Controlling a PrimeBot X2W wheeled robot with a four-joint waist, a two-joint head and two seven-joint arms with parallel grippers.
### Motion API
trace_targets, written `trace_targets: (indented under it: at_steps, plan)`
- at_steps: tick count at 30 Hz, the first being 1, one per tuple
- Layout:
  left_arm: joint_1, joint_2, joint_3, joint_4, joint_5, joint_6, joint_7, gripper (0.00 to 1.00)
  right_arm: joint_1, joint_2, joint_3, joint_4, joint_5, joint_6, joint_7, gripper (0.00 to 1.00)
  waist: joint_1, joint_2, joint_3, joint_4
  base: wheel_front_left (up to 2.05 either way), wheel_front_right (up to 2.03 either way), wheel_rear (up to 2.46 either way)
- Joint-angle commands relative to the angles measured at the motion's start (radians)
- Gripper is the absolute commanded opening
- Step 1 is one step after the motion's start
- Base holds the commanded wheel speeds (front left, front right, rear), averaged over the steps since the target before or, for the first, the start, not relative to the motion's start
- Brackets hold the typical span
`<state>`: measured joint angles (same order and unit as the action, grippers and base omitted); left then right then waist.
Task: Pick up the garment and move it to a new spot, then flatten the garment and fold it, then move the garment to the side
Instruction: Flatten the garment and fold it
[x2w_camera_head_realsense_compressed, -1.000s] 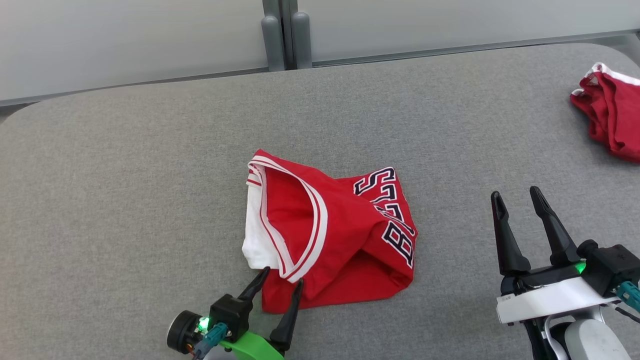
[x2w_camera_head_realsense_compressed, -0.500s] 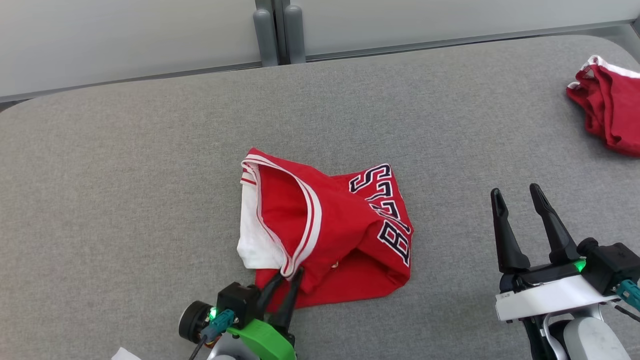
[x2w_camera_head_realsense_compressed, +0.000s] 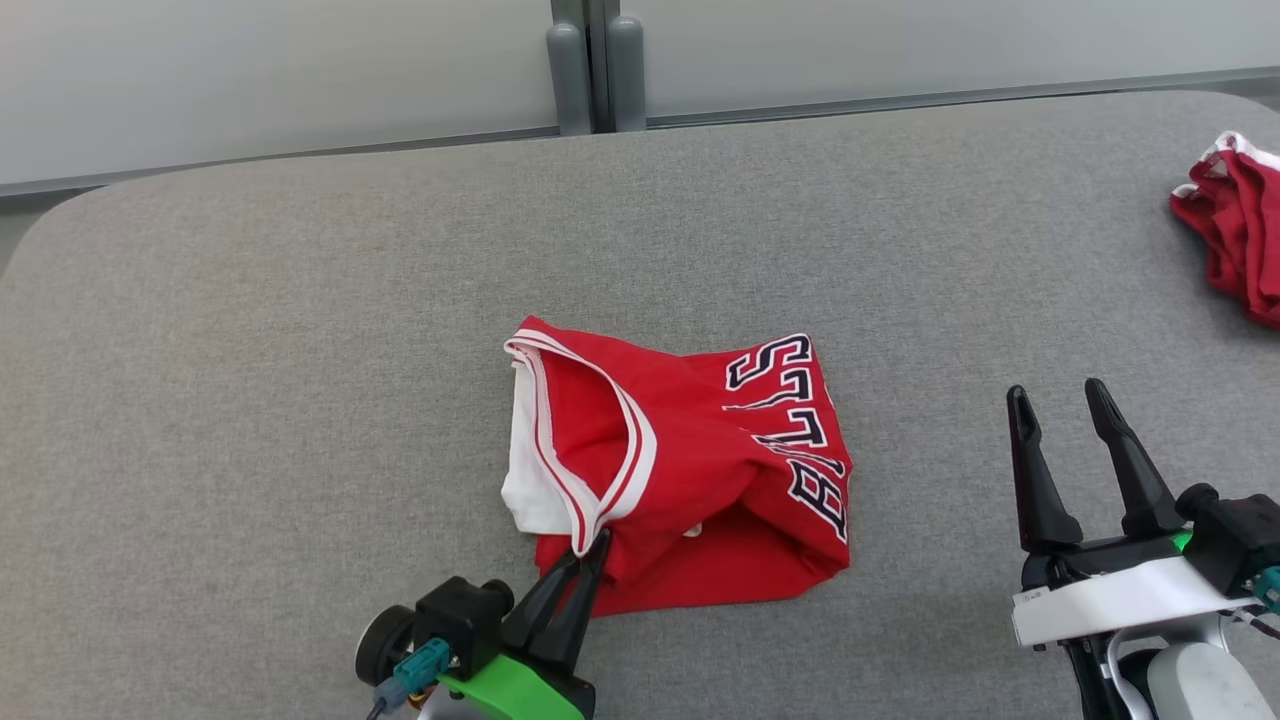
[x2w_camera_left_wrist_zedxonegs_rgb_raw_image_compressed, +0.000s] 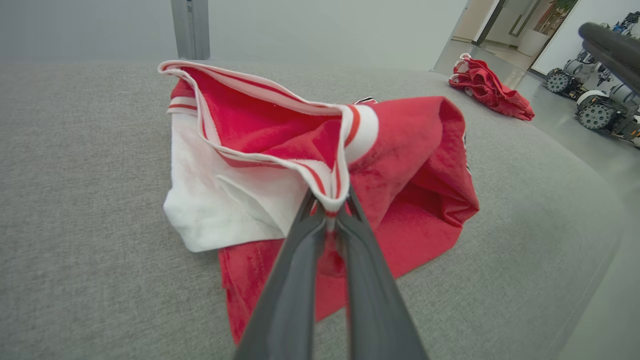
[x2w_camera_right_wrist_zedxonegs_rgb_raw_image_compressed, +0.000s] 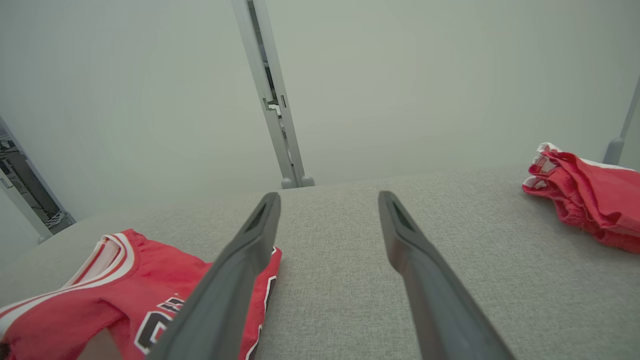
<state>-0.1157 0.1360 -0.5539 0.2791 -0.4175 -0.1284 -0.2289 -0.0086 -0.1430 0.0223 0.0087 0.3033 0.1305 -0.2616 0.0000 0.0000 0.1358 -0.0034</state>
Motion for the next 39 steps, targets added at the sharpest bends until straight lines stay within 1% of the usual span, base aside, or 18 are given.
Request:
trace_targets:
  at_steps: [1,5,10,15,19,20,21,22,23,24,25,26,29,33,39]
  plan:
    - [0.021,0.015,0.001,-0.025,-0.004,0.005,0.016,0.00,0.010,-0.006,-0.007,0.006,0.002,0.000,-0.004,1.00,0.0000,0.0000,0.001,0.008,0.00,0.00,0.00]
    - [0.055,0.041,0.007,-0.067,-0.026,0.015,0.066,0.00,0.009,-0.006,-0.009,0.019,0.003,0.000,-0.004,1.00,0.0000,0.0000,0.003,0.014,0.00,0.00,0.00]
    - [0.078,0.067,0.036,-0.086,-0.053,0.037,0.086,0.00,0.005,-0.005,-0.012,0.025,0.003,0.000,-0.004,1.00,0.0000,0.0000,0.005,0.012,0.00,0.00,0.00]
    - [0.082,0.082,0.035,-0.087,-0.061,0.036,0.109,0.00,0.004,-0.010,-0.012,0.038,0.006,0.000,-0.004,1.00,0.0000,0.0000,0.003,0.011,0.00,0.00,0.00]
    - [0.081,0.091,0.051,-0.093,-0.072,0.043,0.103,0.00,0.003,-0.008,-0.016,0.045,0.007,0.000,-0.004,1.00,0.0000,0.0000,0.000,0.011,0.00,0.00,0.00]
    - [0.082,0.092,0.051,-0.094,-0.073,0.044,0.106,0.04,0.004,-0.008,-0.015,0.046,0.007,0.000,-0.004,1.00,0.0000,0.0000,-0.001,0.012,0.00,0.00,0.00]
    - [0.084,0.092,0.051,-0.092,-0.073,0.045,0.108,0.37,0.005,-0.008,-0.015,0.048,0.007,0.000,-0.004,1.00,0.0000,0.0000,-0.002,0.012,0.00,0.00,0.00]
    - [0.088,0.090,0.050,-0.086,-0.079,0.045,0.110,0.65,0.005,-0.007,-0.014,0.050,0.007,0.000,-0.004,1.00,0.0000,0.0000,-0.003,0.012,0.00,0.00,0.00]
    - [0.092,0.087,0.052,-0.080,-0.086,0.046,0.111,0.68,0.006,-0.007,-0.014,0.052,0.007,0.000,-0.004,1.00,0.0000,0.0000,-0.005,0.012,0.00,0.00,0.00]
    - [0.095,0.089,0.053,-0.071,-0.086,0.049,0.111,0.66,0.007,-0.006,-0.014,0.054,0.007,0.000,-0.004,1.00,0.0000,0.0000,-0.007,0.012,0.00,0.00,0.00]
    - [0.093,0.092,0.054,-0.066,-0.084,0.051,0.104,0.81,0.007,-0.006,-0.013,0.055,0.007,0.000,-0.004,1.00,0.0000,0.0000,-0.008,0.012,0.00,0.00,0.00]
    - [0.092,0.092,0.059,-0.062,-0.082,0.056,0.091,1.00,0.008,-0.006,-0.013,0.057,0.007,0.000,-0.004,1.00,0.0000,0.0000,-0.010,0.012,0.00,0.00,0.00]
    - [0.092,0.086,0.076,-0.065,-0.087,0.063,0.049,1.00,0.006,-0.012,-0.019,0.058,0.008,0.000,-0.004,1.00,0.0000,0.0000,-0.017,0.015,0.00,0.00,0.00]
    - [0.079,0.080,0.123,-0.086,-0.089,0.084,-0.005,1.00,0.002,-0.020,-0.025,0.051,0.001,0.000,-0.004,1.00,0.0000,0.0000,-0.032,0.019,0.00,0.00,0.00]
    - [0.055,0.075,0.239,-0.131,-0.062,0.126,-0.036,1.00,-0.002,-0.038,-0.011,0.040,-0.013,0.000,-0.004,1.00,0.0000,0.0000,-0.056,0.019,0.00,0.00,0.00]
